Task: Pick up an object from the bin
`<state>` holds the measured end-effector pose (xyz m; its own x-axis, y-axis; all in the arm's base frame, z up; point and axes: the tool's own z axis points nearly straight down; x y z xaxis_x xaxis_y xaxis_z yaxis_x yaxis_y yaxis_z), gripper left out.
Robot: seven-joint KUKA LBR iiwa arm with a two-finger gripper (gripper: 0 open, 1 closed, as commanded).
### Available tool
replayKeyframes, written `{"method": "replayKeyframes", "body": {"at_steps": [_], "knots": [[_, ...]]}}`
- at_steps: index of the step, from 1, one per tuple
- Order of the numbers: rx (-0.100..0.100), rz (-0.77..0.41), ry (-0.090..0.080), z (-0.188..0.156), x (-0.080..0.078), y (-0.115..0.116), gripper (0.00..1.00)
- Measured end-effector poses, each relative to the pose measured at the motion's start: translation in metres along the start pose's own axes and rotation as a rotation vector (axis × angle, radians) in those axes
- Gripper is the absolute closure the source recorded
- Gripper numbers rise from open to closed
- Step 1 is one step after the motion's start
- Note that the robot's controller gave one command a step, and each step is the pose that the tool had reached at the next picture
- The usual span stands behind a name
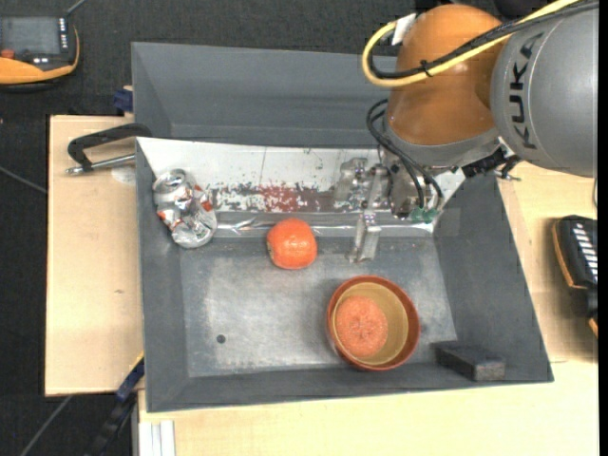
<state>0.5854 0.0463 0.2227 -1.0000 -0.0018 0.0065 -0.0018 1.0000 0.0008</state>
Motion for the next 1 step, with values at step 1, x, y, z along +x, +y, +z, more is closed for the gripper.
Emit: {"method": "replayKeyframes", "body": {"at_steps": [1], "knots": [[-0.001, 0.002, -0.009, -0.005, -0.0015, -0.0002, 1.0]]}}
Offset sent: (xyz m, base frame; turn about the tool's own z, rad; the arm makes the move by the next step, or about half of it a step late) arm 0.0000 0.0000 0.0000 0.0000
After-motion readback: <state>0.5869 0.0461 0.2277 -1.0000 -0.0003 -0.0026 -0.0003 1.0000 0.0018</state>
